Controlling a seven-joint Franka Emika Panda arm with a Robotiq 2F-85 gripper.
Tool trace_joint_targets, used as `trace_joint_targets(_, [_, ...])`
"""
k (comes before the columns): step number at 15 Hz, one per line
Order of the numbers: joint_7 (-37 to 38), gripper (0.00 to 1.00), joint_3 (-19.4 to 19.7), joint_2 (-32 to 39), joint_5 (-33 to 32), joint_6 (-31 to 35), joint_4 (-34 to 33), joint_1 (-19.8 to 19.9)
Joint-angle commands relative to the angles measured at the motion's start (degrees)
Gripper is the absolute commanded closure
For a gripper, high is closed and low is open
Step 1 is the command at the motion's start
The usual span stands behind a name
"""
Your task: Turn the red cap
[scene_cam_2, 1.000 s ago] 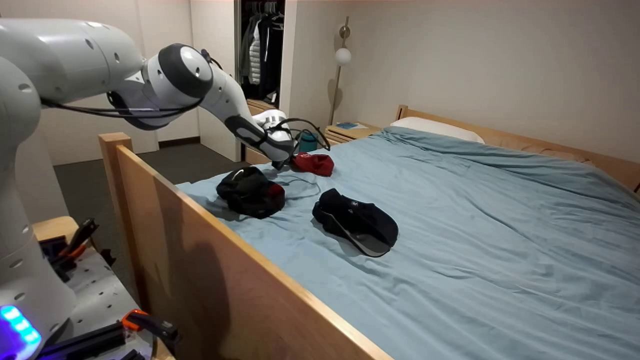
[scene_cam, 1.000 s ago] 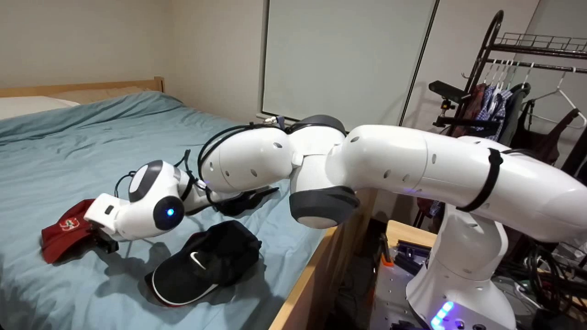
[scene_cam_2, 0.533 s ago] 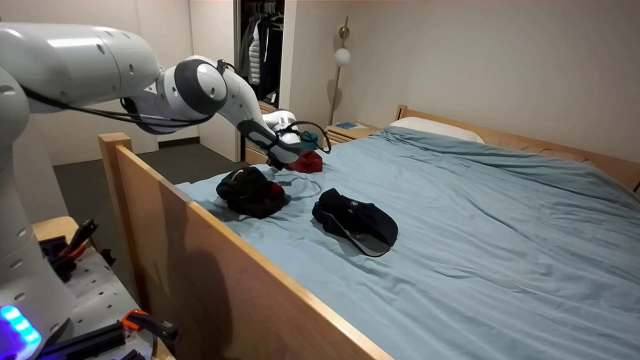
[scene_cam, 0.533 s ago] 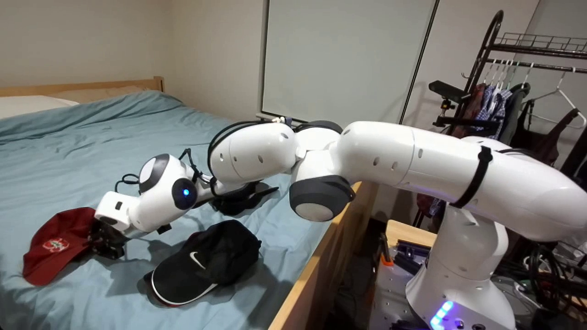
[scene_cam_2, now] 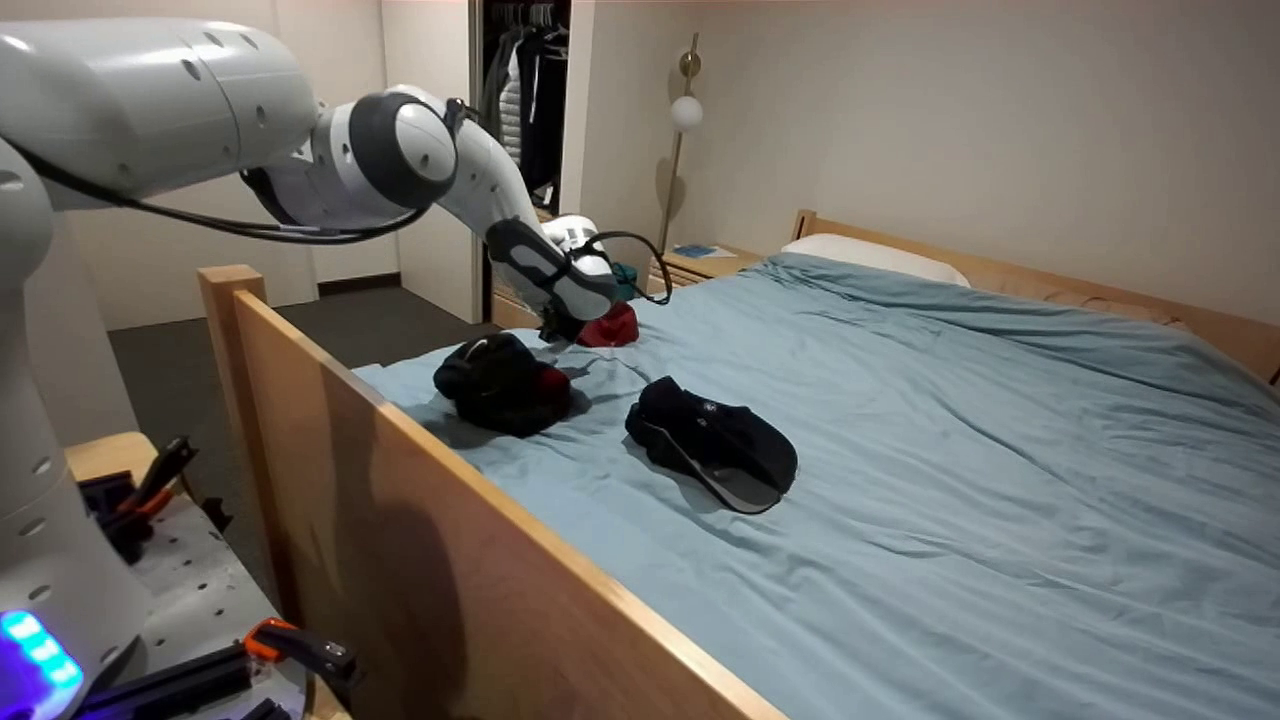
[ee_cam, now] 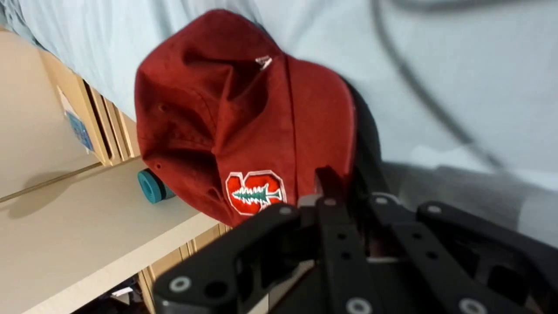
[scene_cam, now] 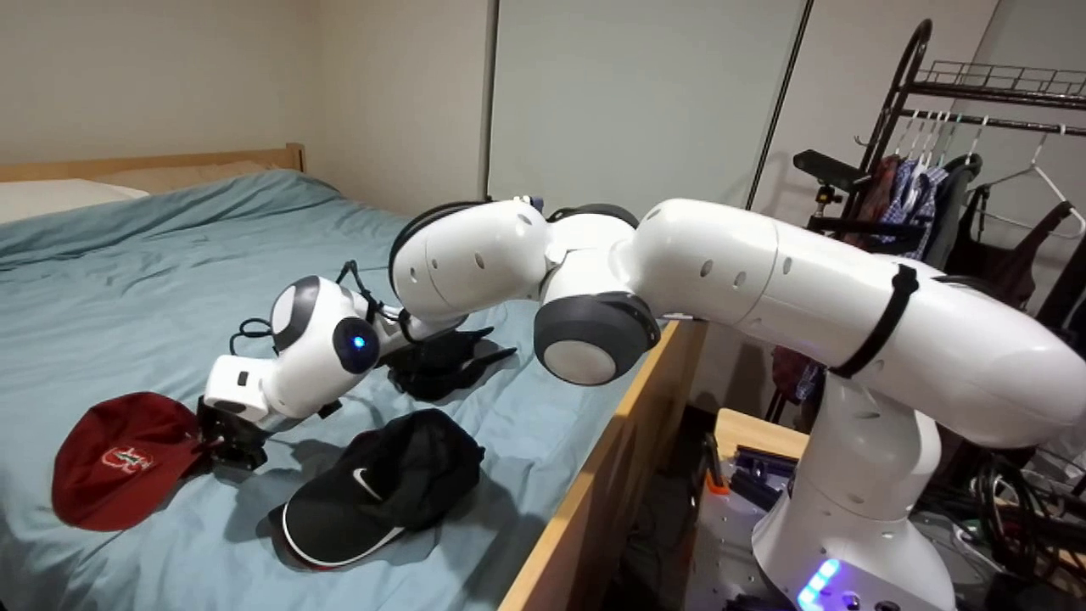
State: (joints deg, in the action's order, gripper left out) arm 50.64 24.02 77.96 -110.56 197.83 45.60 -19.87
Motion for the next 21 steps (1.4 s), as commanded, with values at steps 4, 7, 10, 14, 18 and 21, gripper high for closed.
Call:
trace_joint_targets(4, [14.23,0.42,9.51,-9.92,-0.53,-4.28,21.24,-5.26])
trace_joint_targets(7, [22.4,0.23,17.55,-11.25,0.7,-2.33,29.41,-10.36])
trace_joint_targets(10, [31.35,0.02,25.76,-11.26,2.77,2.21,34.97,-15.63])
trace_joint_targets(14, [41.66,0.0,24.45,-16.88,-2.65,0.48,42.42,-16.04])
trace_joint_targets(18, [51.47,0.0,23.23,-23.03,-7.19,0.45,47.3,-14.38])
trace_joint_targets(21, [57.36,0.0,22.8,-28.66,-10.75,0.46,50.97,-13.12])
